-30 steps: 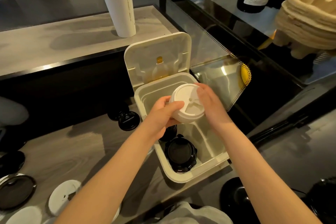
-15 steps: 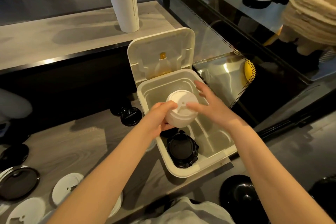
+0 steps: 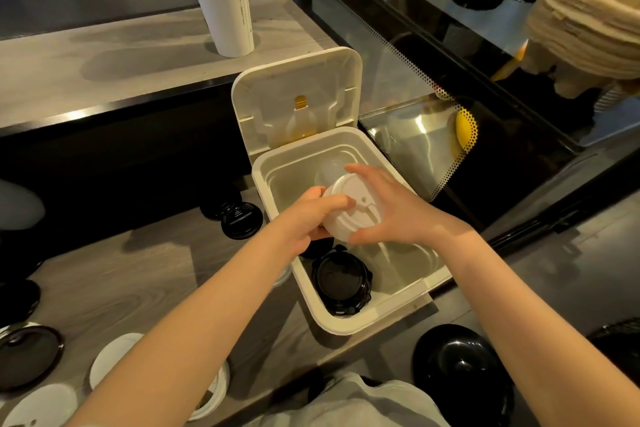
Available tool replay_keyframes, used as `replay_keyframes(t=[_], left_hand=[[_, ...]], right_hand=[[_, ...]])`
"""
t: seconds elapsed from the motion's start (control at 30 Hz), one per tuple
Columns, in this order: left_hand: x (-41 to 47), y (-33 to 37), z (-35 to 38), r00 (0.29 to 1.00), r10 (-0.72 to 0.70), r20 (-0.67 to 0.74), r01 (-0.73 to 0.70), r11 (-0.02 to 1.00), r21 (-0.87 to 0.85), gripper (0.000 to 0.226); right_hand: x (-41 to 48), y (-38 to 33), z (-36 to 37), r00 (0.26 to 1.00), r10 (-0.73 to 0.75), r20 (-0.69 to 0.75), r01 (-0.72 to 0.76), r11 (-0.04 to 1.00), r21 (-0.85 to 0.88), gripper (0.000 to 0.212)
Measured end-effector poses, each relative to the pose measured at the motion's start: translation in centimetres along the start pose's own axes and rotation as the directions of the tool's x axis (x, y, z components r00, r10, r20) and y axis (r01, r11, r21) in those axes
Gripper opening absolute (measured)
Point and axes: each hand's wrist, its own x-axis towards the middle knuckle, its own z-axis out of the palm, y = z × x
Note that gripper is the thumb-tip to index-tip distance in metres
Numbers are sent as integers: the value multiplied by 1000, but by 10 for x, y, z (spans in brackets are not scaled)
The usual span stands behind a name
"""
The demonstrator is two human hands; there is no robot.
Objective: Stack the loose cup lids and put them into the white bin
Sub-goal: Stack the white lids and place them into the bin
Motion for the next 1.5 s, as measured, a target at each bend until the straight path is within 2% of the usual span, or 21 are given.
replay_keyframes(t=[0.1, 0.2, 0.3, 0.4, 0.5, 0.57, 0.6, 0.63, 0.67, 0.7, 0.77, 0.8, 0.83, 0.93, 1.0, 1.13, 1.2, 1.3, 1.4, 1.5], left_hand=[[0, 1, 6, 999, -32, -15, 32, 999, 12, 39], [1, 3, 12, 998, -18, -58, 17, 1000, -11, 38], [2, 8, 12, 998, 4, -55, -4, 1000, 2, 31], [3, 9, 12, 1000, -3, -4, 2, 1000, -29, 38], [3, 13, 11, 995, -14, 103, 21, 997, -72, 31], [2, 20, 10, 997, -20, 73, 18, 999, 28, 40], [2, 23, 9, 1000, 9, 16, -12, 987, 162, 47], [3, 24, 7, 994, 87, -63, -61, 941, 332, 53], [2, 22, 2, 964, 224, -142, -125, 857, 500, 57], [0, 20, -6, 902, 391, -184, -194, 748, 635, 56], [-12, 11, -24, 743, 653, -144, -301, 519, 800, 48], [-15, 5, -36, 696, 710, -107, -314, 435, 844, 44], [-15, -3, -46, 695, 716, -70, -298, 375, 878, 42], [-12, -22, -63, 850, 526, 25, -167, 224, 960, 44], [-11, -27, -64, 902, 430, 47, -119, 141, 983, 44], [-11, -15, -60, 929, 360, 82, -65, -59, 996, 50], [-8, -3, -56, 959, 263, 105, -55, -190, 980, 51], [4, 10, -38, 992, 56, 113, -83, -389, 917, 40], [22, 9, -19, 981, -184, 63, -146, -483, 863, 38], [36, 5, -9, 954, -300, 17, -176, -511, 841, 50]], right_hand=[[-1, 0, 1, 999, 40, -8, -41, 996, -81, 105], [0, -4, 1, 993, 33, -112, -50, 987, -152, 97], [1, -6, 3, 975, 15, -221, -47, 989, -139, 84], [4, -2, 5, 974, 30, -224, -63, 988, -142, 88], [7, 6, 5, 969, 74, -237, -101, 989, -106, 87], [8, 11, 3, 961, 95, -261, -126, 986, -107, 85], [8, 13, 2, 959, 105, -262, -141, 982, -122, 85], [8, 12, 1, 961, 112, -252, -153, 977, -150, 87], [7, 11, 2, 966, 117, -232, -164, 968, -192, 89], [7, 10, 3, 972, 116, -205, -167, 953, -253, 92], [7, 9, 6, 985, 98, -139, -145, 912, -385, 96], [9, 9, 10, 990, 87, -106, -125, 892, -435, 97], [12, 10, 14, 994, 78, -78, -106, 872, -478, 98], [22, 16, 27, 994, 106, -16, -97, 821, -562, 100], [28, 20, 35, 984, 176, -6, -152, 831, -536, 103], [38, 27, 51, 948, 315, -54, -306, 848, -433, 99], [42, 31, 59, 928, 366, -69, -362, 845, -392, 95], [47, 34, 67, 911, 404, -83, -407, 848, -339, 92], [47, 37, 72, 901, 422, -99, -431, 853, -295, 92], [45, 41, 76, 920, 382, -90, -385, 836, -390, 90]])
